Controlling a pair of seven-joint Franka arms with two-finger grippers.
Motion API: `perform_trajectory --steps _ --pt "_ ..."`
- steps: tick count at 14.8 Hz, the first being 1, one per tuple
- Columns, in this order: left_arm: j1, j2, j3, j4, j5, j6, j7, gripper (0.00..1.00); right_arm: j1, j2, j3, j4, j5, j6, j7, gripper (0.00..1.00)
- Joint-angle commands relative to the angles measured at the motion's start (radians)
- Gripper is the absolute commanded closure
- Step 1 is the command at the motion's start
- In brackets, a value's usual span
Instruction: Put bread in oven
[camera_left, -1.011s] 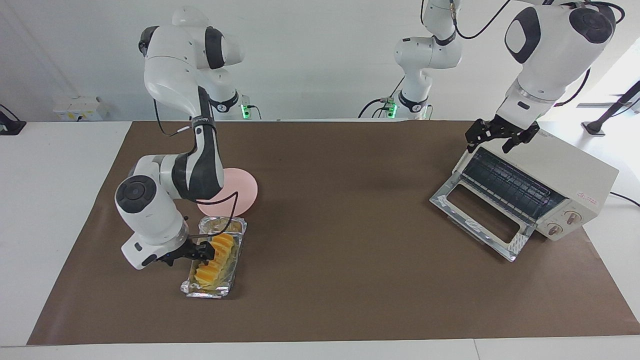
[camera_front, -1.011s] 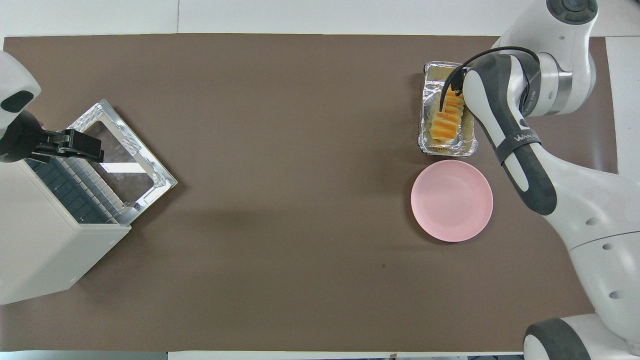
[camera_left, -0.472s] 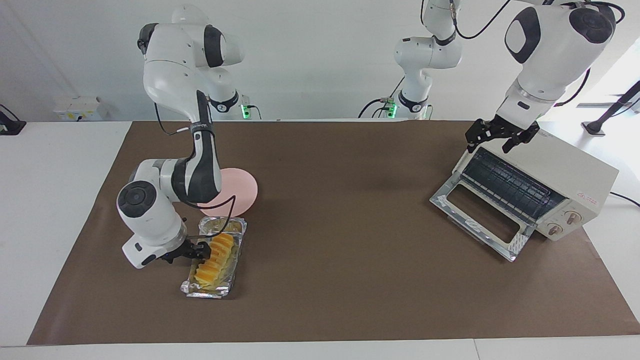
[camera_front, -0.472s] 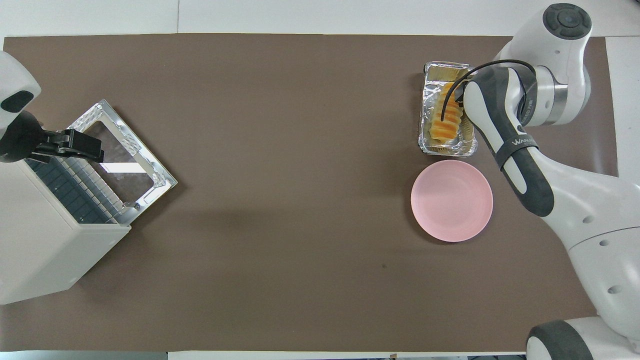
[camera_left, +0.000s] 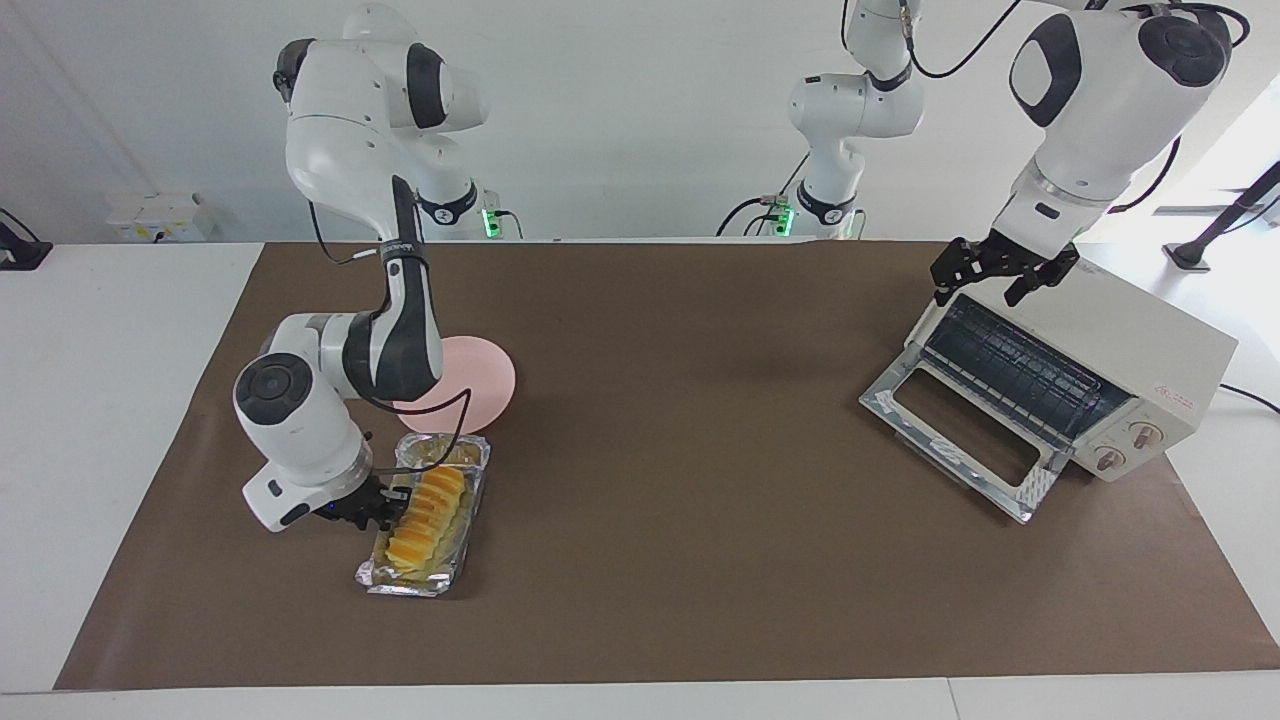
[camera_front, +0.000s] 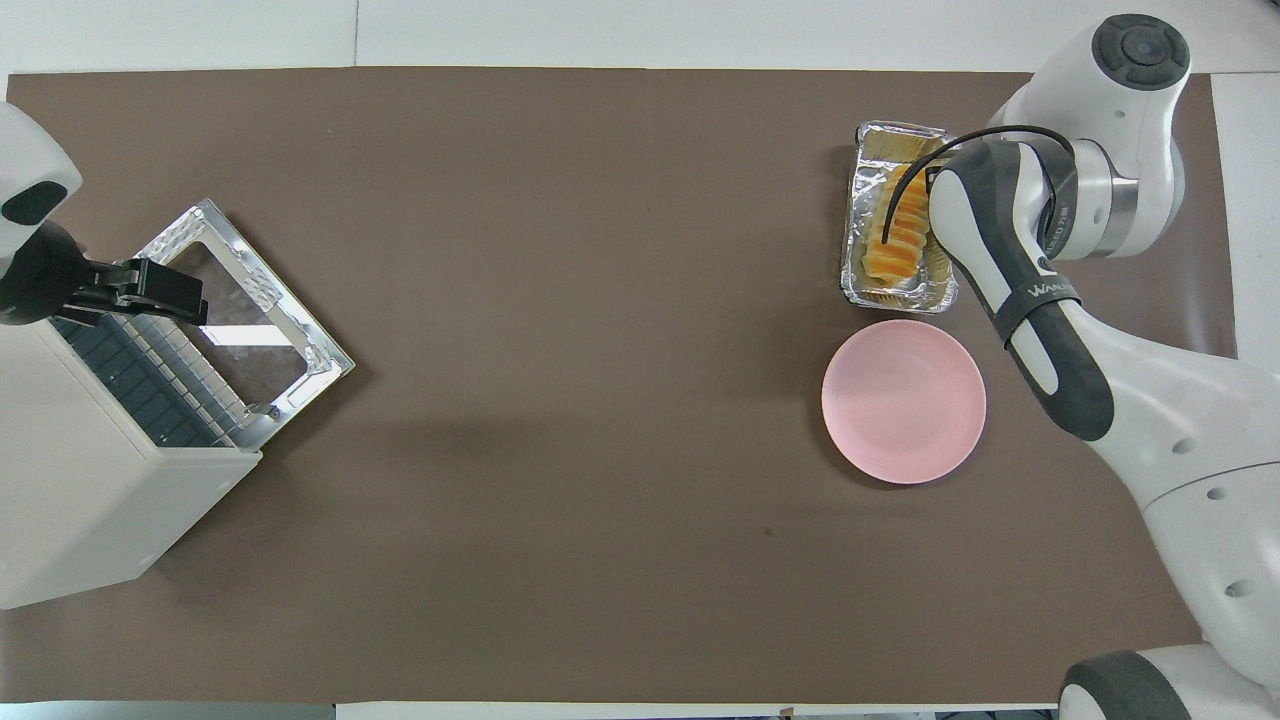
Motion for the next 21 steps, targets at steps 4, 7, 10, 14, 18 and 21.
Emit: perform_trajectory --steps 4,7,10,14,18,21 --pt "-0.001 -0.019 0.005 -0.015 -0.004 -0.003 0.012 0.00 -0.001 -0.027 0.004 -0.048 0.004 0.053 0.025 1.00" --pt "-0.001 -0.019 0.005 -0.015 -0.004 -0.003 0.013 0.00 -0.003 -0.030 0.006 -0.031 0.003 0.032 0.024 1.00" --pt "-0.001 -0.019 0.005 -0.015 -0.004 -0.003 0.013 0.00 0.017 -0.034 0.010 0.033 0.004 -0.080 0.025 1.00" --pt "-0.001 -0.019 0.005 -0.015 -0.004 -0.003 0.013 0.00 0.075 -0.103 0.033 0.044 0.038 -0.164 0.045 1.00" --pt "-0.001 -0.019 0.005 -0.015 -0.004 -0.005 0.013 0.00 0.192 -0.114 0.035 0.085 0.095 -0.183 0.206 1.00" --pt "-0.001 -0.019 0.005 -0.015 -0.004 -0.005 0.013 0.00 0.287 -0.116 0.033 0.084 0.163 -0.172 0.255 1.00"
